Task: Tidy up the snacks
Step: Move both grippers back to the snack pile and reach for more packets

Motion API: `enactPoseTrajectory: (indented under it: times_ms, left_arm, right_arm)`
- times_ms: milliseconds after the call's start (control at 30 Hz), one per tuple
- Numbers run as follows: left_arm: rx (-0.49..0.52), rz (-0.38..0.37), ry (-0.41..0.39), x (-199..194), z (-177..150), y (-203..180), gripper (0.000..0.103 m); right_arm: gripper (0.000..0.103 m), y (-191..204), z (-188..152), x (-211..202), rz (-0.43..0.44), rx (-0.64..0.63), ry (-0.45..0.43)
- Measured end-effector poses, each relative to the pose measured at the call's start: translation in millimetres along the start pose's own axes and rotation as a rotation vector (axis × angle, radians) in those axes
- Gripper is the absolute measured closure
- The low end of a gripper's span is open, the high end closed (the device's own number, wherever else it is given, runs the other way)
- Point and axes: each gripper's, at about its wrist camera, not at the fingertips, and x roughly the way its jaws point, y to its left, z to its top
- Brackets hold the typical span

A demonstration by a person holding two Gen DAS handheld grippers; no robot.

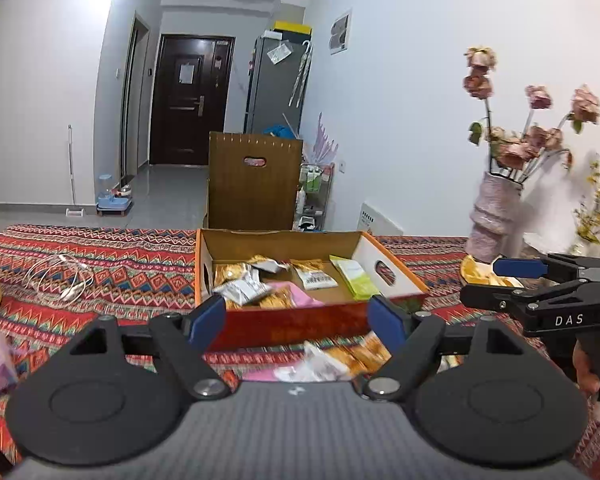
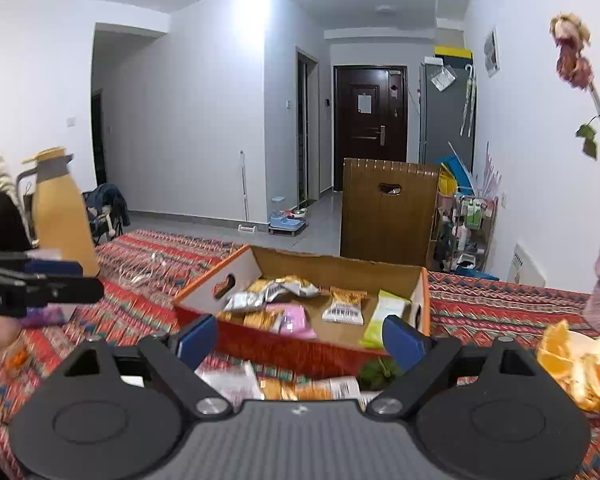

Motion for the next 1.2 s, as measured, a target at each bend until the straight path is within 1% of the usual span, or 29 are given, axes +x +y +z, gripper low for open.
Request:
enactPoseTrajectory:
  times_ms: [67,200,267,400,500,633,733,833,967,1100,1200]
  left_arm:
    - [-0.01,0.016,0.004,-16,-11,-7,0.023]
    - [-0.035,0.011,0.007,-47,-36,-19,0.022]
    - [-0.052,0.013,0.011,-59,-51,-22,0.022]
    - [-0.063,0.047,0.034,-78,-85,-35,0.022]
    - [-0.08,0.045,0.07,-87,-105,-41,0.022]
    - [-0.087,0.049,0.114,-93,-124,-45,0.022]
    - [-0.083,0.066,0.125,-96,-131,-48,0.022]
    - [-0.073,0.078,0.123,-101,-134,-51,0.022]
    - [-0.074,0.078,0.128,-100,-135,-53,0.022]
    - [-0.06,0.077,0.133,-92,-131,-52,0.022]
    - [-0.036,0.076,0.134,-78,-123,-50,0.022]
  right_arm:
    - [0.014,5,-12,-18,-0.017,-0.018,0.0]
    - [0.014,18,-40,-52,-0.068,-0.042,0.018]
    - [0.014,25,-55,-68,-0.074,-0.04,0.02]
    - [0.014,36,-88,-100,-0.081,-0.03,0.027]
    - [0.014,40,-111,-117,-0.097,-0.012,0.051]
    - [0.014,37,-136,-126,-0.098,0.062,0.081]
    - [0.014,35,-153,-132,-0.105,0.093,0.102]
    - [0.014,34,-162,-136,-0.129,0.105,0.112]
    - [0.015,31,-166,-139,-0.122,0.118,0.111]
    - [0.016,27,-162,-137,-0.114,0.142,0.081]
    - [0.026,21,-156,-129,-0.088,0.17,0.077]
